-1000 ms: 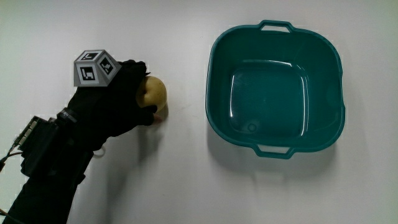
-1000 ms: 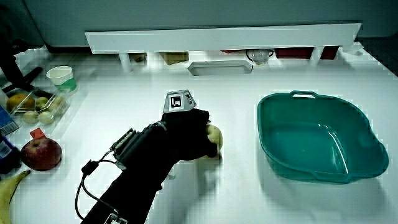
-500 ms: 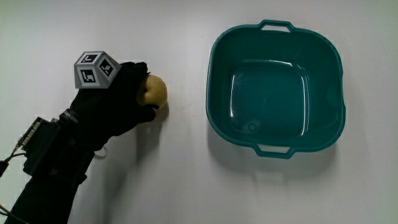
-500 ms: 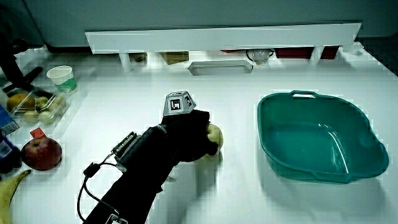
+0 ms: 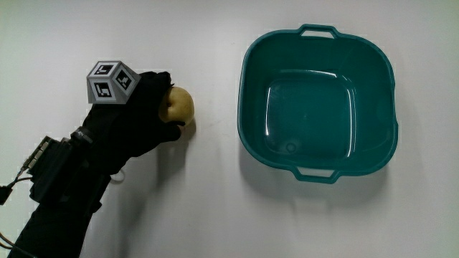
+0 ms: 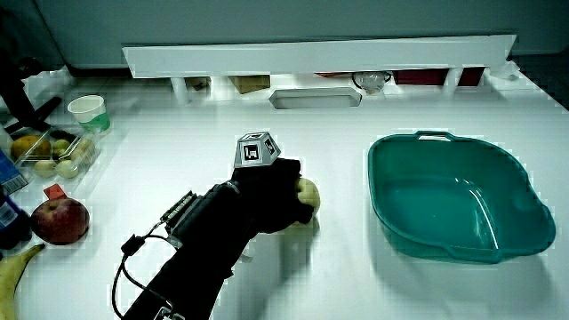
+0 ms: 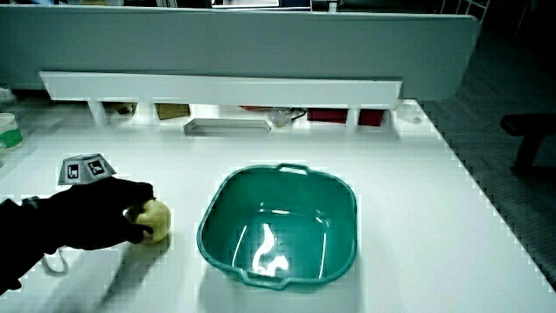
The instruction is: Pick pear from desk
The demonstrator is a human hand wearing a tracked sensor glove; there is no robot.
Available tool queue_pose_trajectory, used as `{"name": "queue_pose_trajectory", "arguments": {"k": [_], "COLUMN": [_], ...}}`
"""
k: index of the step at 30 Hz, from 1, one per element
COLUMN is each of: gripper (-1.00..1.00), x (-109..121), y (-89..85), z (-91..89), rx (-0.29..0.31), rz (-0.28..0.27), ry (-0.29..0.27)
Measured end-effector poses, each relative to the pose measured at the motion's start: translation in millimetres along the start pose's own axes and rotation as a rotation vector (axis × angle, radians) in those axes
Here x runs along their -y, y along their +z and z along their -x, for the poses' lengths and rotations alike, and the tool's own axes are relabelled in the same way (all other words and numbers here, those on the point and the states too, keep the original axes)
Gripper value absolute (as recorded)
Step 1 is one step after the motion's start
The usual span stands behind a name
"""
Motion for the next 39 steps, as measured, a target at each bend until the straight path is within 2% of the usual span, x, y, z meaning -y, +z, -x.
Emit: {"name": "queue_pose_trajectory", "arguments": {"k": [4,6,7,9,12,16,22,24,26,27,31,33,35,37,38,39], "gripper": [1.0,1.0,1.0,1.0,1.0,1.0,1.0,1.0,1.0,1.0,1.0,1.0,1.0,1.0,1.0,1.0], "x": [-4,-5,-5,-5,-6,-4,-5,0,3,7,19,24,27,28,29,31], "y": [-1.9,-2.9,-4.7,-7.3,-6.0,-5.9,-6.3,0.7,8.4,14.0,33.4,40.2,46.0,49.8,50.9,54.4], "z": [1.7,-4.6,-5.0,-3.5,-6.1,-6.5,-8.1,-10.0,-14.7,-18.7,-32.5,-39.0,-47.2,-56.1,-60.3,-66.9], "rx": [0.018,-0.005,-0.013,0.008,-0.001,-0.006,-0.021,-0.005,-0.028,-0.017,-0.028,-0.027,-0.009,-0.003,0.028,0.001], "rz": [0.028,0.066,0.061,0.043,0.037,-0.002,-0.022,-0.027,-0.048,-0.044,-0.073,-0.112,-0.11,-0.134,-0.122,-0.124], "ry": [0.026,0.049,0.044,0.038,0.054,0.032,0.009,0.004,-0.012,-0.01,-0.057,-0.089,-0.101,-0.139,-0.12,-0.149]}}
